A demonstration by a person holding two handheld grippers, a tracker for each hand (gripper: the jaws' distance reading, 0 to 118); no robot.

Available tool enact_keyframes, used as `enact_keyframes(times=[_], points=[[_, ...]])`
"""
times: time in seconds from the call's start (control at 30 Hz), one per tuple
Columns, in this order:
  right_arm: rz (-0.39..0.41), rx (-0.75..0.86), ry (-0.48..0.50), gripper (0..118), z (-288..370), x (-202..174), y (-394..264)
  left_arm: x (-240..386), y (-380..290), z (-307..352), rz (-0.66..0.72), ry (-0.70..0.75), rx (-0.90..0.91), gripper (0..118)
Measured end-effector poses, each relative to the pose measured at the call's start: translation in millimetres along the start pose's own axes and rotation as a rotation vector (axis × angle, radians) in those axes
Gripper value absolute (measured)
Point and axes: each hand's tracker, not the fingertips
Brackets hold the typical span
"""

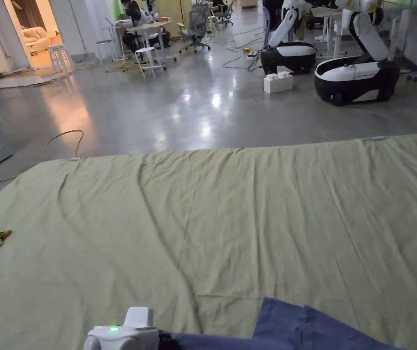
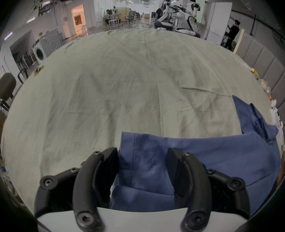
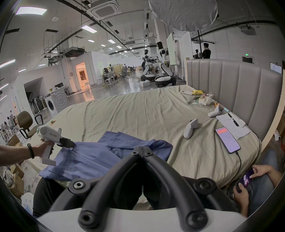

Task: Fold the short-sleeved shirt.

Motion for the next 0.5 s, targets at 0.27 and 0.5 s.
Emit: enact_keyframes(times=[0.27, 0.5], points=[[-0.026, -0.031, 0.0, 0, -21, 5, 6, 31, -3, -7, -0.16, 0.025, -0.045, 9], [0.02, -0.2, 0.061, 91, -144, 45, 23, 40, 19, -24, -0.251, 0.073, -0.154, 9]])
